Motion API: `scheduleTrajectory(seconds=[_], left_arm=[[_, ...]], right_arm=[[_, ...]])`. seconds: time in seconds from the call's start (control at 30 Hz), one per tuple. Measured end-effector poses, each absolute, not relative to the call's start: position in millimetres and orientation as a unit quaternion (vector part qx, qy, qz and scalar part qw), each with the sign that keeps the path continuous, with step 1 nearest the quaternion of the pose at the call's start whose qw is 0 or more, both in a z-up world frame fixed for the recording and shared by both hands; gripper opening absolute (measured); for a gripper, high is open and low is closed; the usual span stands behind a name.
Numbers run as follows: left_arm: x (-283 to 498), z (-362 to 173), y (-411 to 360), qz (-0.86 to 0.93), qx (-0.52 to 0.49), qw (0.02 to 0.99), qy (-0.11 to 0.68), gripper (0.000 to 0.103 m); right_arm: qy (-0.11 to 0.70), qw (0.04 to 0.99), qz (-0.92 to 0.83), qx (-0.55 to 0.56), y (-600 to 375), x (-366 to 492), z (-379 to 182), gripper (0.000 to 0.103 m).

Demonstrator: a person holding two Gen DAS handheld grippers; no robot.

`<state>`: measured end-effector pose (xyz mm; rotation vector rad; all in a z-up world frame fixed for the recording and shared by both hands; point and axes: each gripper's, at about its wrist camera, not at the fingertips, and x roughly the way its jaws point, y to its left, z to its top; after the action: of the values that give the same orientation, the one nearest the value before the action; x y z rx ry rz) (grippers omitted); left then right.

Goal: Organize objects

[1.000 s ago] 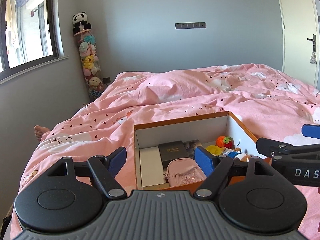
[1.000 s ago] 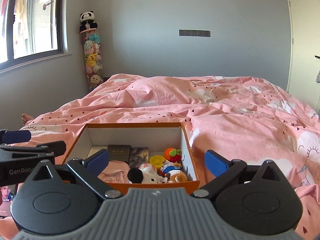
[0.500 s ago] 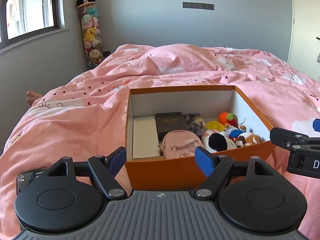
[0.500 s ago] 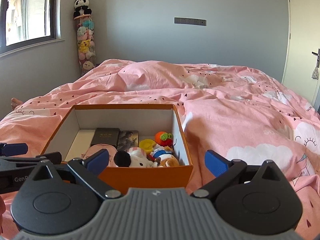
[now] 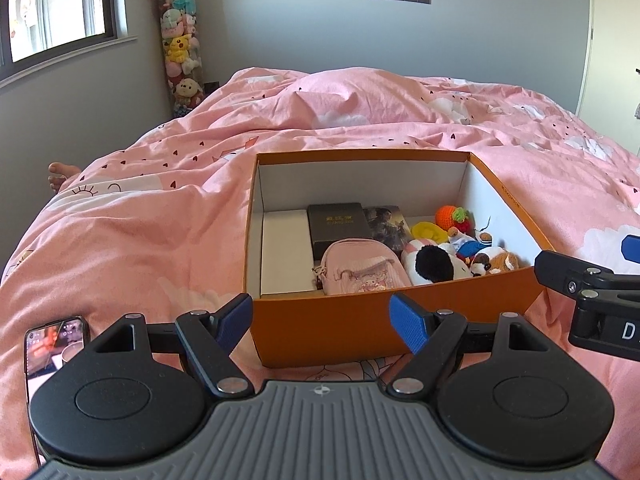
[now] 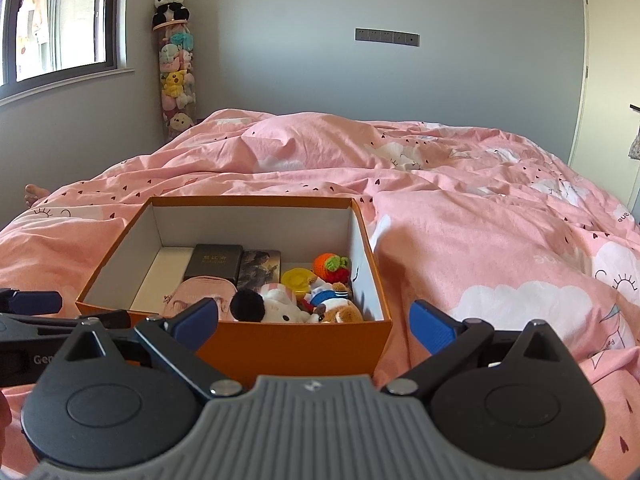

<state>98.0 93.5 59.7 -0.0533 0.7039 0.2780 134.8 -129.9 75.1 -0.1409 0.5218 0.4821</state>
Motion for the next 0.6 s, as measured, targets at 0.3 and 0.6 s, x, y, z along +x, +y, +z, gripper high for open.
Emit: scheduleTrajectory(seconds=[0.3,0.6], left_arm=[[98.2,58.8,96.0,0.139,-0.032,0.926,0.35,0.091],[98.1,59.0,95.5,0.138,-0.031,0.926,0.351,0.091]], right_arm=[[0.265,0.932,0.238,-0.074,-127.1,134.9,71.1,0.102],[0.266,0.931,0.239,-0.073,-126.8,133.9,70.6,0.102]])
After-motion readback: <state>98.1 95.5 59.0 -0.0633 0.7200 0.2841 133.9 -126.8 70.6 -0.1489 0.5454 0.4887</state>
